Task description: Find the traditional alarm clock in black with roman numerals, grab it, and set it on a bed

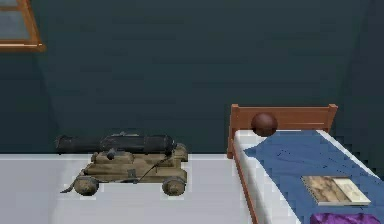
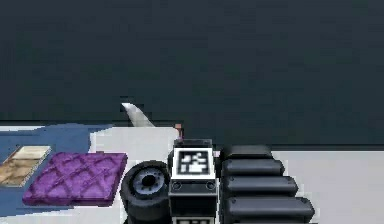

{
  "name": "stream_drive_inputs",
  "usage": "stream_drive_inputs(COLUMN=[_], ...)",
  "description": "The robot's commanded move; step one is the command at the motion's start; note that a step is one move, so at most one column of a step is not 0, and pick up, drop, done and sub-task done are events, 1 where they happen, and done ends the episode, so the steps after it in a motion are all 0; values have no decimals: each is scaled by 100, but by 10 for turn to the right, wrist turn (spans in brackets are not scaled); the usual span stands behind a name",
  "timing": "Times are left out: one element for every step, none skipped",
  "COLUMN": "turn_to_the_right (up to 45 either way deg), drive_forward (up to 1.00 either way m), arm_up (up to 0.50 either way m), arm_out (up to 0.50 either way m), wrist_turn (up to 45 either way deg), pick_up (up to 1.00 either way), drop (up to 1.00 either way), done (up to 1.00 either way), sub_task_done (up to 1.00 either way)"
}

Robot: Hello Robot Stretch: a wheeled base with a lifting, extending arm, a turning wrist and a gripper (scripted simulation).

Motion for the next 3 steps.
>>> stream_drive_inputs(turn_to_the_right=[0,60,30], drive_forward=[30,0,0], arm_up=[0,0,0], arm_out=[0,0,0], wrist_turn=[0,0,0], pick_up=[0,0,0], drop=[0,0,0], done=[0,0,0], sub_task_done=[0,0,0])
